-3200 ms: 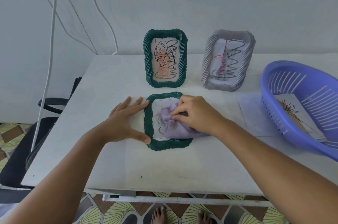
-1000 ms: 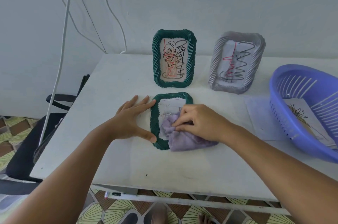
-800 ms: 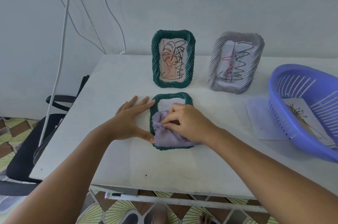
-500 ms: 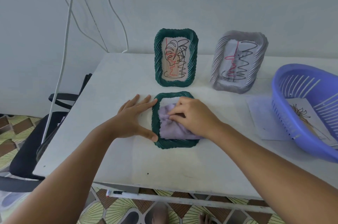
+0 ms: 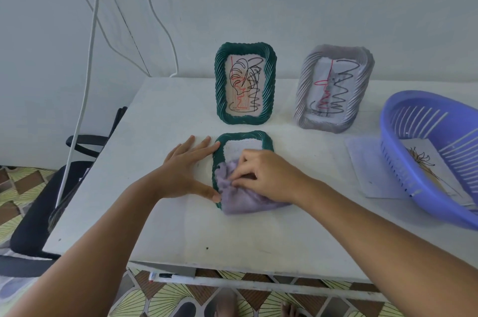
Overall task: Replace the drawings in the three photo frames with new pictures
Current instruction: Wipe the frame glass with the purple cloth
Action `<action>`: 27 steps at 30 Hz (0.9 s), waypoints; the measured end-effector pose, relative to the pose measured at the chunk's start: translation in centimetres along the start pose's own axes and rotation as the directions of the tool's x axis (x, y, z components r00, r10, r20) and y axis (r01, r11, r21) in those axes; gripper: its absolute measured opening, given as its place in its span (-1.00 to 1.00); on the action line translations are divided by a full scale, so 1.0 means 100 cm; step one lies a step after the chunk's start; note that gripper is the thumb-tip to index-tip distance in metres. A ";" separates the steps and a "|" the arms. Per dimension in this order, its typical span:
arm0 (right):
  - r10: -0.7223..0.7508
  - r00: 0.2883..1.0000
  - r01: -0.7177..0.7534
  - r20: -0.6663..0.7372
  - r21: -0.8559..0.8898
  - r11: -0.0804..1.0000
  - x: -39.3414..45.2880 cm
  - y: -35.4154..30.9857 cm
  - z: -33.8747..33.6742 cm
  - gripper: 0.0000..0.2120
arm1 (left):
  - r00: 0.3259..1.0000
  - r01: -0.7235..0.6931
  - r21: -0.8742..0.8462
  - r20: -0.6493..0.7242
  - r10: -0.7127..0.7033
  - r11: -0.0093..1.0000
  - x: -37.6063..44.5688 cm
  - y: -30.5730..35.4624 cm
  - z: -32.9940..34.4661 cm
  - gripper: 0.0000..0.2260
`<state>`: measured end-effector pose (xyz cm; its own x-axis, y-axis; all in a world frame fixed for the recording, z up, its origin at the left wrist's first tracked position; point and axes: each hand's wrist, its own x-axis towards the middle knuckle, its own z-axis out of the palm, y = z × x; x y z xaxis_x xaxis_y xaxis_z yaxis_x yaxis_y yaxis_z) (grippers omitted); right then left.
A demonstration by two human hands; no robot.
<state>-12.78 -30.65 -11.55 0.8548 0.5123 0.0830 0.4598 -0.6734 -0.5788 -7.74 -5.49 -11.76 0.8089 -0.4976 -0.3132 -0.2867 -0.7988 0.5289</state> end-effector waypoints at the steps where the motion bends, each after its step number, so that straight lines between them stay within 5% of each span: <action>1: -0.025 0.999 0.025 0.047 0.006 1.000 -0.008 0.001 -0.003 -0.86 | 1.000 0.001 -0.006 0.001 -0.001 1.000 0.000 0.000 0.000 0.13; 3: -0.027 0.997 0.026 0.070 0.008 1.000 -0.019 0.011 -0.014 -0.86 | 1.000 0.000 -0.010 0.005 0.000 1.000 -0.001 0.002 0.000 0.13; 9: 0.056 0.988 -0.064 -0.146 -0.049 0.997 0.007 0.011 0.000 -0.84 | 1.000 0.007 -0.005 0.008 -0.007 1.000 -0.002 0.005 -0.001 0.10; 14: -0.040 0.999 0.039 0.035 0.014 0.999 -0.017 0.008 -0.004 -0.85 | 1.000 -0.008 -0.002 -0.005 0.008 1.000 0.000 0.000 0.001 0.16; 20: 0.025 0.986 -0.037 -0.163 -0.072 0.997 -0.003 0.016 -0.004 -0.85 | 1.000 0.002 -0.005 -0.001 -0.002 1.000 0.000 0.000 0.001 0.14; 27: -0.039 0.999 0.039 -0.001 -0.044 0.998 -0.024 0.009 -0.007 -0.86 | 1.000 0.002 -0.010 0.003 -0.001 1.000 -0.002 0.002 0.000 0.13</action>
<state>-14.28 -32.90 -11.66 0.8366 0.5374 0.1064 0.5027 -0.6760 -0.5389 -7.96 -5.56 -11.55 0.8080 -0.4973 -0.3160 -0.2800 -0.7960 0.5367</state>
